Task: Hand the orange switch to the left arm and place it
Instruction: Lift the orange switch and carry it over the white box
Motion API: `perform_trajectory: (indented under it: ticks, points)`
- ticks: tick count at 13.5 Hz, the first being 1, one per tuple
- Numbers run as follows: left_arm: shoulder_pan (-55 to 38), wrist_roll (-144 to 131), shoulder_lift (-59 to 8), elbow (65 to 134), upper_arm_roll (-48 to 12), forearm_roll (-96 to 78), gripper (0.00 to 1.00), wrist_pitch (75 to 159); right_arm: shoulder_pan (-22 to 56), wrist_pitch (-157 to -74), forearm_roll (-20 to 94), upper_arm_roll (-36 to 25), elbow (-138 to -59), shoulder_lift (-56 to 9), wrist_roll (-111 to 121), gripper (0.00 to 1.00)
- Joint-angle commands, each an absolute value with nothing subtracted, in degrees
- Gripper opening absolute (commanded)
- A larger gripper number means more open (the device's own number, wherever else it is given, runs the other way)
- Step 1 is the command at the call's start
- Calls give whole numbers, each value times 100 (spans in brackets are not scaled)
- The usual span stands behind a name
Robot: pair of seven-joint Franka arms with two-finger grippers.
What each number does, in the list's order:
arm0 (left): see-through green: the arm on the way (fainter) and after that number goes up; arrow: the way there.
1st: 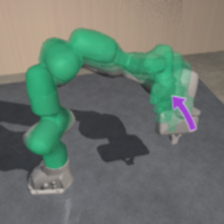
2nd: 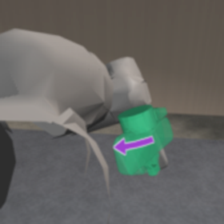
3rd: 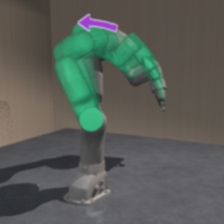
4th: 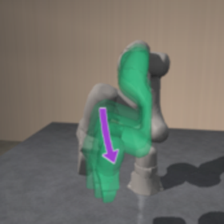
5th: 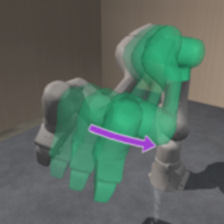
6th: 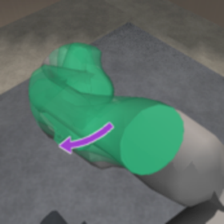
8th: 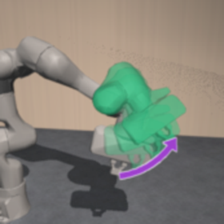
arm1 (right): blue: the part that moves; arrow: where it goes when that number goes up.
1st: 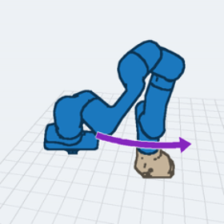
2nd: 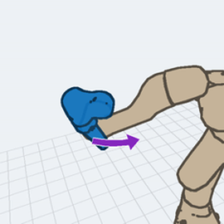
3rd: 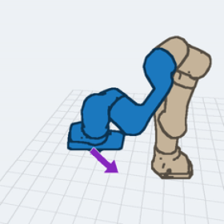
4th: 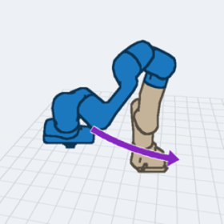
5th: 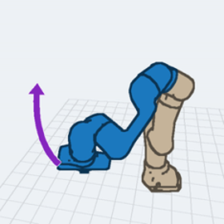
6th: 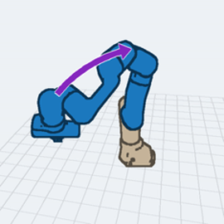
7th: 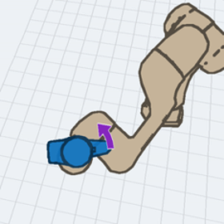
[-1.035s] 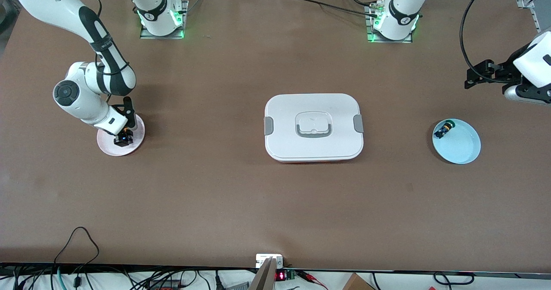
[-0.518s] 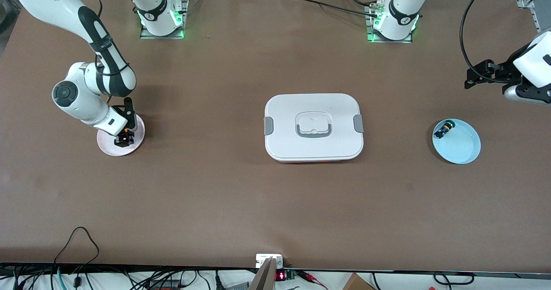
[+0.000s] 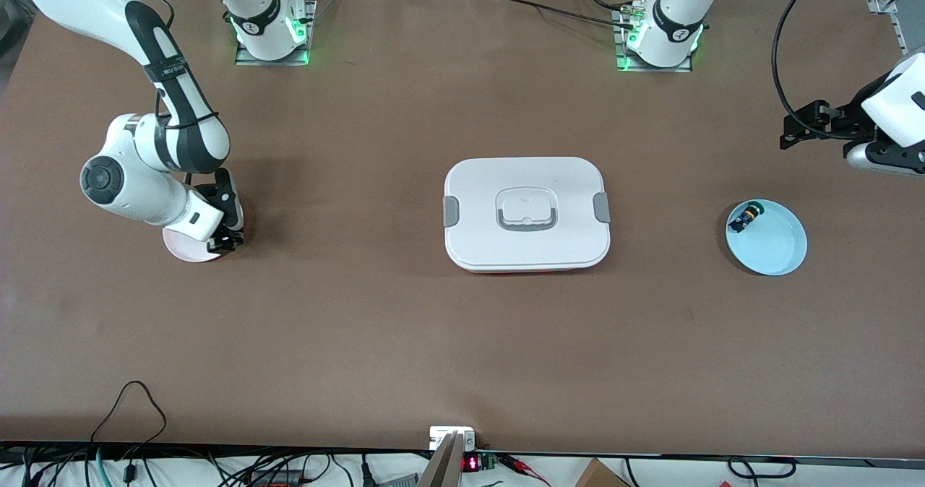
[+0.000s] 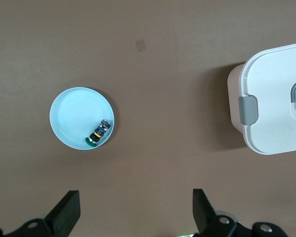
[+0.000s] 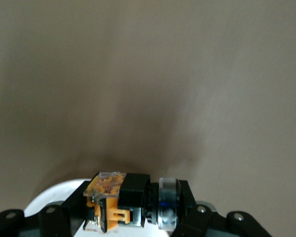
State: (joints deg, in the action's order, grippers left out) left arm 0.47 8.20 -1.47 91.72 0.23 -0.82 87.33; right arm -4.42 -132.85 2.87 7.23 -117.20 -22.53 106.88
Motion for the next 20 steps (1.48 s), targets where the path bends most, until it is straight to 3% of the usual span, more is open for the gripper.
perform_trajectory:
  ticks: [1,6,11,17,20]
  points:
    - [35,844,-105,9167,18,-44,100,8684,-475,-12885,491,1193,-11514,-2232,10163,13]
    - [35,852,-105,9158,18,-53,100,8640,-466,-12867,2475,2186,-11251,-2206,9626,13]
    - [0,879,-210,9062,18,-70,100,8614,-422,-12674,3713,3092,-10741,-2259,8544,8]
    - [-9,870,-545,8991,9,-648,100,8078,490,-13357,5596,3129,-10135,-2250,8499,8]
    - [44,844,-711,9000,26,-1964,100,7578,1149,-14472,6553,3129,-9993,-2250,8499,10]
